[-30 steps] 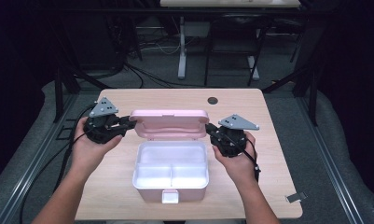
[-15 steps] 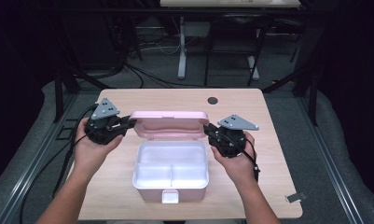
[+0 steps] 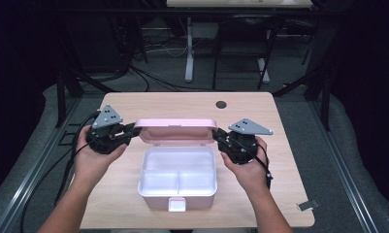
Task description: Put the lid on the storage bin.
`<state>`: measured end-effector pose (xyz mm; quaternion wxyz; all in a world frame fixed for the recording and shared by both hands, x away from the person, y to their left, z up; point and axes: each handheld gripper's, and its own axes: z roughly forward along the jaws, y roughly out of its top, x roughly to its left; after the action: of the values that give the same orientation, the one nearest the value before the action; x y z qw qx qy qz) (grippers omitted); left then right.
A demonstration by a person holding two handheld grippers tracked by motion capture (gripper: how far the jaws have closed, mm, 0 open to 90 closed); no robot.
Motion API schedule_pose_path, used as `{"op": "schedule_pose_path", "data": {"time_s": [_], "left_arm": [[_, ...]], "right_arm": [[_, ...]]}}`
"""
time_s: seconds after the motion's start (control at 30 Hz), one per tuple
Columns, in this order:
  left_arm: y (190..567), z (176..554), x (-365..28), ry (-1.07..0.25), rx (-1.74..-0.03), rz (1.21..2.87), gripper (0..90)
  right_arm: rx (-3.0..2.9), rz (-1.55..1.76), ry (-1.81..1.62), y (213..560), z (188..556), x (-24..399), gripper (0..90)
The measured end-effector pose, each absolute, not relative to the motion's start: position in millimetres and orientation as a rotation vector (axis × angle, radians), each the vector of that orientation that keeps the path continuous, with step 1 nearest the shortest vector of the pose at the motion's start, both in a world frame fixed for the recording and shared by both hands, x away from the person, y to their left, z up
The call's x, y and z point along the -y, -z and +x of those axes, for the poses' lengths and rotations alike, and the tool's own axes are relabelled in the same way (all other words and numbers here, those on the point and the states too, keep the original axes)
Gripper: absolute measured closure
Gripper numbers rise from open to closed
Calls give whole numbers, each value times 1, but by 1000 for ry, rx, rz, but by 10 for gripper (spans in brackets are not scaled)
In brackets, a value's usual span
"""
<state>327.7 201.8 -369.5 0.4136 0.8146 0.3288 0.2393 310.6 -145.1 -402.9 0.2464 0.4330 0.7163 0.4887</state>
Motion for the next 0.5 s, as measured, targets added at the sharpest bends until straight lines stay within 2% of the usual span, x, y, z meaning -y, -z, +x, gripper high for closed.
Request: {"op": "schedule_pose_path", "data": {"time_s": [0.5], "left_arm": [[367,316,-205,-593,-810,2040,759]], "right_arm": [[-1963,1162,-1337,397,303,146,806]]}}
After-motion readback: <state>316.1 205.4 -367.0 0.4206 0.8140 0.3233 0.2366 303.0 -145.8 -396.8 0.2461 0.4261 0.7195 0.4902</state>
